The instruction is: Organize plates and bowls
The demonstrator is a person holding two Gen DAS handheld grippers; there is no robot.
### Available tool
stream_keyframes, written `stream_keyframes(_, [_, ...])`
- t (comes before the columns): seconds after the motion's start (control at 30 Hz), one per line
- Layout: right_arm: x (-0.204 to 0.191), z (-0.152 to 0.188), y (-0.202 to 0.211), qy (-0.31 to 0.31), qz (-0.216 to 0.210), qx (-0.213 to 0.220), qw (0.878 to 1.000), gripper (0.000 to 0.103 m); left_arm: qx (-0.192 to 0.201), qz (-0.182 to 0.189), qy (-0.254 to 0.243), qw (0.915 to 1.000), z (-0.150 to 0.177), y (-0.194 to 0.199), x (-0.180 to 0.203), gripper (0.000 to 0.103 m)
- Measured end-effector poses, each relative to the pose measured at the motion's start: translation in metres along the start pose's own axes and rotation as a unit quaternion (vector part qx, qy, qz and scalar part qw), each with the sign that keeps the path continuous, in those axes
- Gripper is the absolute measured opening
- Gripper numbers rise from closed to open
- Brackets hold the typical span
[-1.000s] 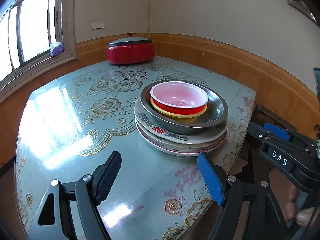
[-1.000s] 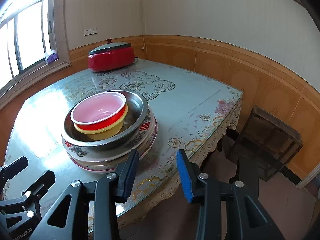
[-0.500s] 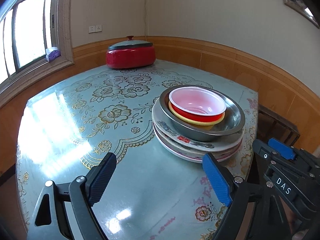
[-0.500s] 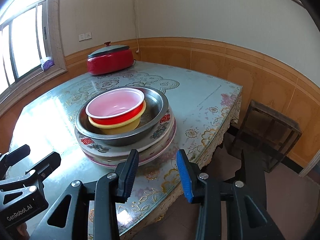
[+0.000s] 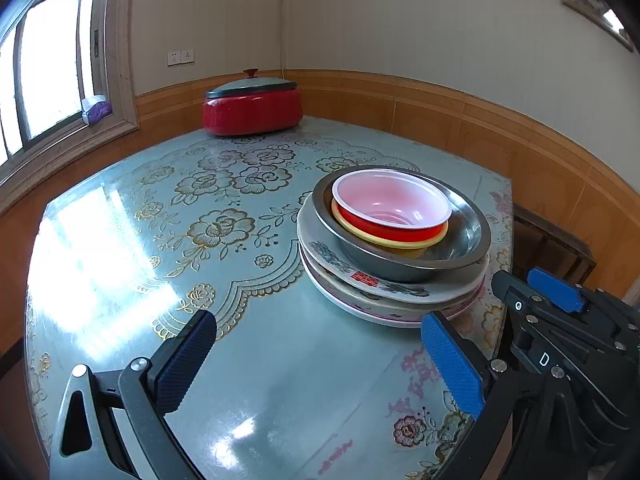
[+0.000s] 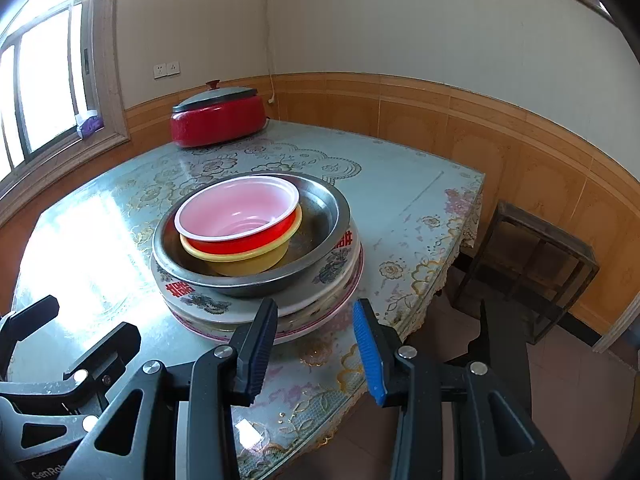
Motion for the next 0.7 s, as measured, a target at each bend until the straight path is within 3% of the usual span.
stream_keyframes(0.7, [0.0019, 0.0055, 0.0013, 0.002, 0.006, -0.009, 1.000, 0.039, 0.007, -0.003, 0.015, 0.9999, 0.0029, 0.0036, -0.0079, 0.103])
Point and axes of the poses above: each gripper's, at about its wrist camera, not at the fingertips, and y roughly against the way its jaws point, x to its right, z to its underside, the point moved 3 cm from there along -y, roughly the way its jaws point, and after that the axes turned 10 degrees about z, right-handed, at the moved point
